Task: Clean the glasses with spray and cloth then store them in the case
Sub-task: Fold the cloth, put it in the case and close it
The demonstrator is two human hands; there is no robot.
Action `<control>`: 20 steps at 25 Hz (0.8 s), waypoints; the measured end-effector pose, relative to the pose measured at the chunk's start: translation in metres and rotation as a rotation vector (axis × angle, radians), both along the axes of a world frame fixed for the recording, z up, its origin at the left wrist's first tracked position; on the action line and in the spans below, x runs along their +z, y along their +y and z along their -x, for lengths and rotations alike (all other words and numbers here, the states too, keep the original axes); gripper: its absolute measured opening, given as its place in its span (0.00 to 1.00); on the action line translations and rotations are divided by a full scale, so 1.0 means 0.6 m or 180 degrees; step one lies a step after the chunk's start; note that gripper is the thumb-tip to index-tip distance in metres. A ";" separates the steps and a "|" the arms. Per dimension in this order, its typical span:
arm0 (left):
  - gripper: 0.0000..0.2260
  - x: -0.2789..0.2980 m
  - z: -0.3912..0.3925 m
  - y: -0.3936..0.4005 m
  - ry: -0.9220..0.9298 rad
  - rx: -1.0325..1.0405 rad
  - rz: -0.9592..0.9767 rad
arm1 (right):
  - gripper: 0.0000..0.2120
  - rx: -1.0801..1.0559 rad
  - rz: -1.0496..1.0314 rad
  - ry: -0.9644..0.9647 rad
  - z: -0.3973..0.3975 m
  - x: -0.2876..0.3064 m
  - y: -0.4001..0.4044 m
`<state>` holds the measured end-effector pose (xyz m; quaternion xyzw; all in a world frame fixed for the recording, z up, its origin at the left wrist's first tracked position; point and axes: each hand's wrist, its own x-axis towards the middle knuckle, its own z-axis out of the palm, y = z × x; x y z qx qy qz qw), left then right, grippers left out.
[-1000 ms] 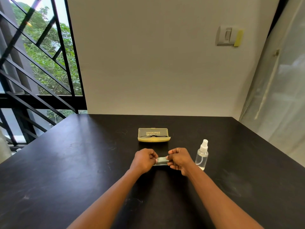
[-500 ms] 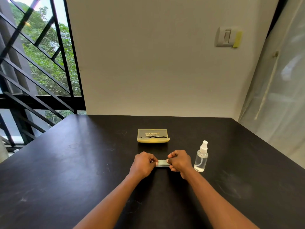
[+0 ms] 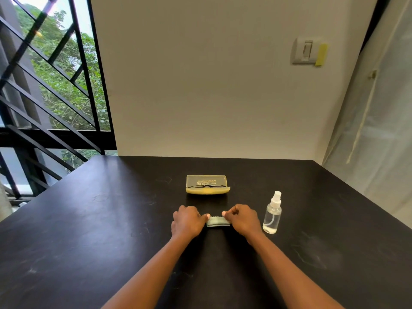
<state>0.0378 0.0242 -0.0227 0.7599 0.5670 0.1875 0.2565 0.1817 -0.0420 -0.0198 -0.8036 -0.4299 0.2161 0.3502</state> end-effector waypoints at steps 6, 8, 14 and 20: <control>0.16 0.025 -0.019 -0.007 0.0348 0.0186 0.0556 | 0.08 -0.0116 0.0309 -0.0229 0.005 -0.004 0.009; 0.15 0.028 -0.025 -0.008 0.0180 0.0205 0.0792 | 0.09 -0.0153 0.0356 -0.0146 0.004 -0.005 0.014; 0.14 0.026 -0.037 -0.001 -0.0450 0.0278 0.1138 | 0.08 -0.0102 0.0460 0.0069 0.002 0.000 0.022; 0.10 0.064 -0.040 -0.014 -0.1942 0.0202 0.2021 | 0.06 0.0072 0.0399 0.0965 -0.002 0.015 0.019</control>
